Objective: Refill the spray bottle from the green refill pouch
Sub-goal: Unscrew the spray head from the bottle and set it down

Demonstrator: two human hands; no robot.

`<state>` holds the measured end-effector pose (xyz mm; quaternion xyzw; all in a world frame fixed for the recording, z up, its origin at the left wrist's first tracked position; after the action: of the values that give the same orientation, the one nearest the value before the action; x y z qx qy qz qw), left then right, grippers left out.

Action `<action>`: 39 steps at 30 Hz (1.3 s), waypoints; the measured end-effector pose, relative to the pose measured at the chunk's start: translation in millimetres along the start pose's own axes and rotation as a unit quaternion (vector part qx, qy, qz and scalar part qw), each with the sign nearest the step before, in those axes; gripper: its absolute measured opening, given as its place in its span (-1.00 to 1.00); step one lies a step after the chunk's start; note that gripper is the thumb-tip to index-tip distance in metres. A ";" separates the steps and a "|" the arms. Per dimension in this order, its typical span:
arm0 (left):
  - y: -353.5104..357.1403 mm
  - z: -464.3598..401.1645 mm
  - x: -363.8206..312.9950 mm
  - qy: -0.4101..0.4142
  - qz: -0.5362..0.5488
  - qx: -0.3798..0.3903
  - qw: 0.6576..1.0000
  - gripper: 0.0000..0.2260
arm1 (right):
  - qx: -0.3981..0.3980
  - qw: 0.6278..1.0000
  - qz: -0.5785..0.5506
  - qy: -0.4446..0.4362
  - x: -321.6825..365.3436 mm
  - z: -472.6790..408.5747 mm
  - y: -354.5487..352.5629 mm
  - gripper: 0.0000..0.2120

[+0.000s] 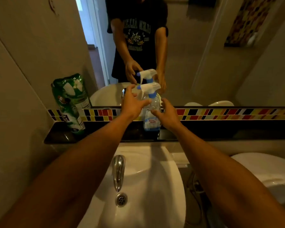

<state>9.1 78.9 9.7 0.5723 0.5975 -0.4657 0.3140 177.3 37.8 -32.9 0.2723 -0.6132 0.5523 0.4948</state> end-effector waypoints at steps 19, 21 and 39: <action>23.3 -36.7 -6.4 0.073 0.039 -0.020 0.996 -0.67 | 0.108 0.992 -0.060 0.002 -5.8 -42.2 10.6 -0.61; 21.0 -39.7 -14.9 0.088 0.029 -0.017 0.996 -0.72 | 0.108 0.992 -0.061 0.002 -2.4 -41.3 8.3 -0.62; -49.3 -82.6 -69.4 0.110 -0.026 -0.069 0.991 -0.88 | 0.076 0.996 0.045 0.005 -3.7 -29.3 -32.1 -0.52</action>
<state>-15.7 131.8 113.0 0.5813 0.6738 -0.3654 0.2730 215.8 57.0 -26.1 0.2786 -0.5786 0.6205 0.4502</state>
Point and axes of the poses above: each hand's wrist, its own z-axis away from the middle knuckle, its own y-axis out of the palm, x = y × z, the point moved 8 cm from there along -z, towards the middle knuckle, and after that the axes turned 15 degrees about y, right-handed, at the moved point
